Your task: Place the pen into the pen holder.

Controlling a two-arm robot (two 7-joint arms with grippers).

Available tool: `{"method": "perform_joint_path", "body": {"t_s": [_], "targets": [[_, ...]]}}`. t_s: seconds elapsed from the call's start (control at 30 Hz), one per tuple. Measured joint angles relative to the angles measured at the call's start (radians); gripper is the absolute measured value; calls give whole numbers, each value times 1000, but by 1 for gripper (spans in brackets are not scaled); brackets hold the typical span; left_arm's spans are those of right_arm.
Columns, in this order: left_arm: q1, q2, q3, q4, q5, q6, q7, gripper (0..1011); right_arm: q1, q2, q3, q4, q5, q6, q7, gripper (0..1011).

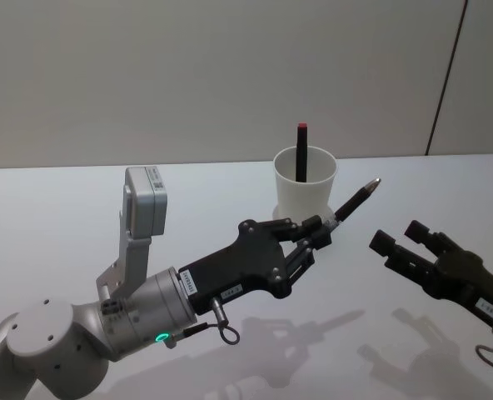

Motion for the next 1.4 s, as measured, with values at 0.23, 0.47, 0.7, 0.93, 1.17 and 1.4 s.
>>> {"method": "perform_joint_path", "body": {"t_s": [0.23, 0.47, 0.7, 0.93, 1.17, 1.4], "targets": [[0, 0, 0, 0, 0, 0, 0, 130, 13, -20, -10, -3, 84, 43, -14, 1001], [0, 0, 0, 0, 0, 0, 0, 130, 37, -46, -27, -3, 132, 80, -33, 1001], [0, 0, 0, 0, 0, 0, 0, 130, 63, -72, -46, 2, 156, 108, -49, 1001], [0, 0, 0, 0, 0, 0, 0, 130, 85, -94, -63, 8, 176, 124, -69, 1001], [0, 0, 0, 0, 0, 0, 0, 130, 102, -113, -77, 13, 189, 128, -93, 1001], [0, 0, 0, 0, 0, 0, 0, 130, 119, -133, -94, 17, 190, 117, -112, 1001]]}}
